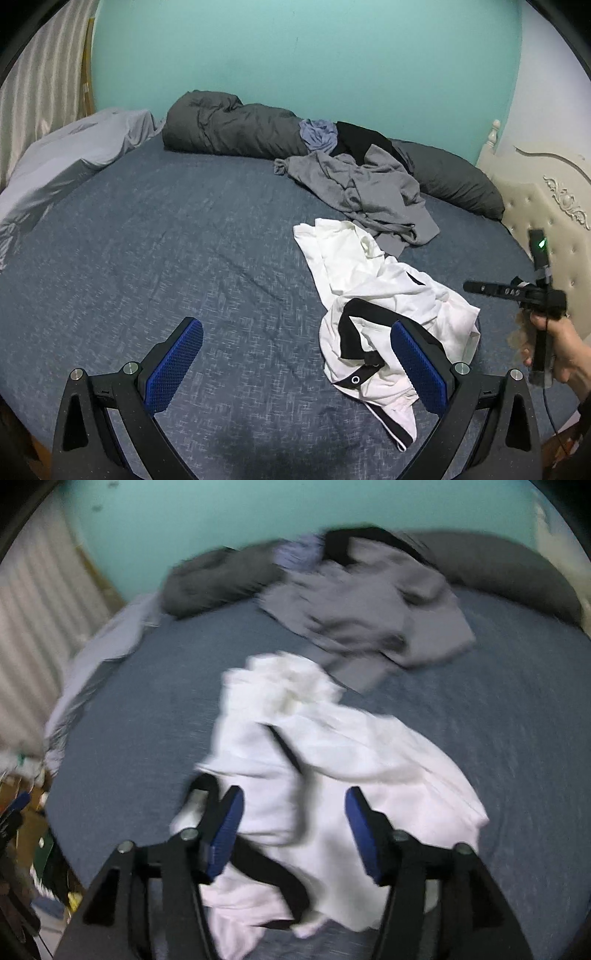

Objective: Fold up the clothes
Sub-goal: 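Lay the white shirt on the bed and open the right gripper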

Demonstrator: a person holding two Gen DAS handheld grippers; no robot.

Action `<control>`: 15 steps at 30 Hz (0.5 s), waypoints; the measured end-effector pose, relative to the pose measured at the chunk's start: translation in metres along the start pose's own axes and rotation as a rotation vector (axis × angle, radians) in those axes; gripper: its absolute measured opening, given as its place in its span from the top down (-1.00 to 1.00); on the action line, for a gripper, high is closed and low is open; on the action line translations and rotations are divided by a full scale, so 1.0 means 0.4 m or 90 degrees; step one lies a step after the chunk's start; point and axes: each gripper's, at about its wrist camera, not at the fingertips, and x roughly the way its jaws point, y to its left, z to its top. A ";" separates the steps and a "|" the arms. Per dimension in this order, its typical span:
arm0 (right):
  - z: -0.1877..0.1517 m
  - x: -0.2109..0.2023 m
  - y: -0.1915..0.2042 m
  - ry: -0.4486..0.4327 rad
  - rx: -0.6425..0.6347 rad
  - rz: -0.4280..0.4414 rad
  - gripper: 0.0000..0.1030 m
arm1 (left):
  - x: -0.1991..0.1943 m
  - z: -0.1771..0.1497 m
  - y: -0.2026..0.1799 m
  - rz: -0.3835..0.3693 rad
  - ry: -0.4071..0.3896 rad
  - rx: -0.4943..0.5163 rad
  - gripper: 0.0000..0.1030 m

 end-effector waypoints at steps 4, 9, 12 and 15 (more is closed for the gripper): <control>-0.041 0.075 -0.111 0.045 0.054 -0.046 -0.31 | 0.038 -0.004 -0.018 -0.003 0.007 0.014 -1.00; -0.085 0.135 -0.188 0.056 0.120 -0.017 -0.31 | 0.090 -0.008 -0.032 -0.004 0.017 0.024 -1.00; -0.092 0.160 -0.156 0.056 0.106 0.025 -0.31 | 0.116 -0.011 -0.039 -0.005 0.025 0.027 -1.00; -0.097 0.196 -0.141 0.067 0.091 0.007 -0.31 | 0.140 -0.015 -0.045 -0.005 0.032 0.030 -1.00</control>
